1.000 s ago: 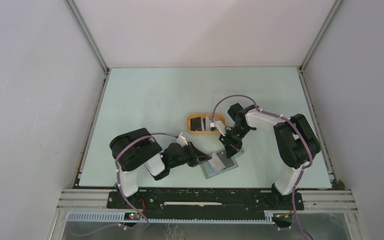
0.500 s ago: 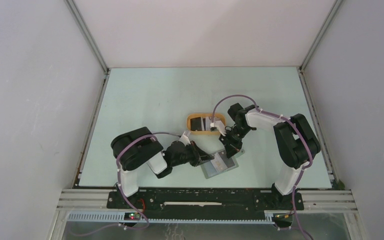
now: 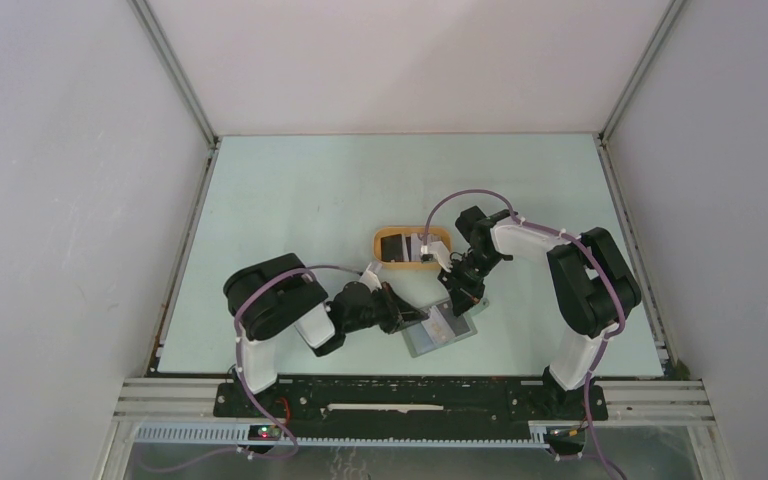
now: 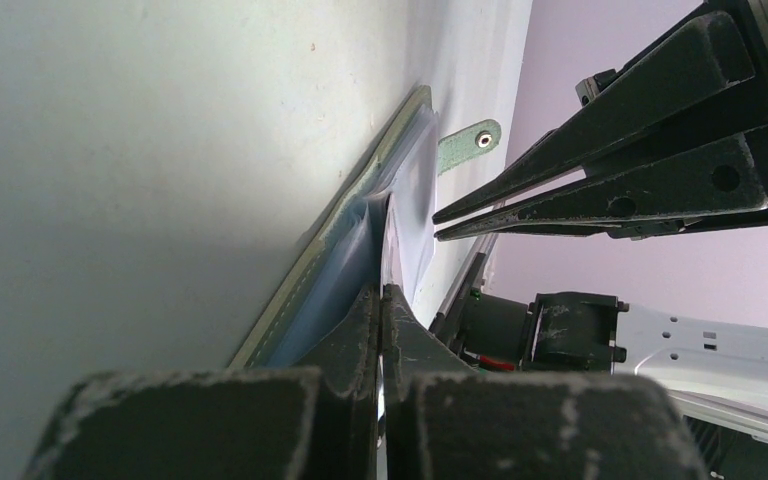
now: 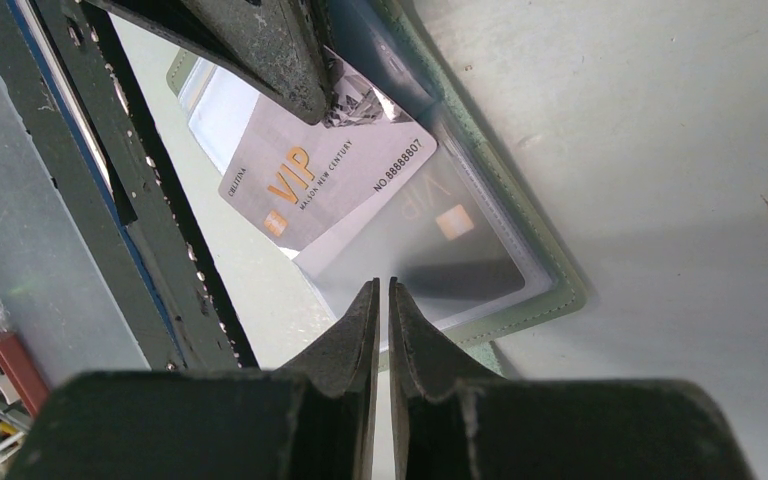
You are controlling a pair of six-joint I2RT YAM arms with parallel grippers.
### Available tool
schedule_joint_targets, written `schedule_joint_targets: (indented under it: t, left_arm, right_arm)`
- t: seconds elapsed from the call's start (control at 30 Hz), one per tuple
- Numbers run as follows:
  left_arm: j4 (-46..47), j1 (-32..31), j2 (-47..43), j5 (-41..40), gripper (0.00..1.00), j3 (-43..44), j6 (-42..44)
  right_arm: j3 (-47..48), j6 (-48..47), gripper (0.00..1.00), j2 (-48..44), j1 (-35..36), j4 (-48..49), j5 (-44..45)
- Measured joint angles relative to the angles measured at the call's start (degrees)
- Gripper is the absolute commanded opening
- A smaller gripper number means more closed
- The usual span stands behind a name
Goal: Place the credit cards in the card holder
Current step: Insert the credit card into the card holder.
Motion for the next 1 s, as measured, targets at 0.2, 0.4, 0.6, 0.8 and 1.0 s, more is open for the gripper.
schedule_joint_targets:
  t: [0.2,0.4,0.6,0.8,1.0]
  left_arm:
    - [-0.09,0.02,0.39,0.61,0.0,0.24,-0.46]
    - [-0.2,0.02,0.46,0.87,0.0,0.44,-0.66]
    - [-0.2,0.02,0.92,1.33,0.0,0.83,-0.87]
    - [-0.22,0.04,1.99,2.34,0.0,1.99,-0.92]
    - [-0.35,0.15,2.36,2.75,0.0,2.51,-0.96]
  right_arm:
    - [0.0,0.22,0.14,0.0,0.0,0.02,0.13]
    - [0.0,1.07,0.14,0.0,0.0,0.5,0.9]
    - [0.0,2.05,0.14,0.0,0.0,1.11,1.95]
    - [0.0,2.71,0.14,0.0,0.04,1.68,2.45]
    - [0.02,3.06,0.14,0.0,0.07,1.77,2.58]
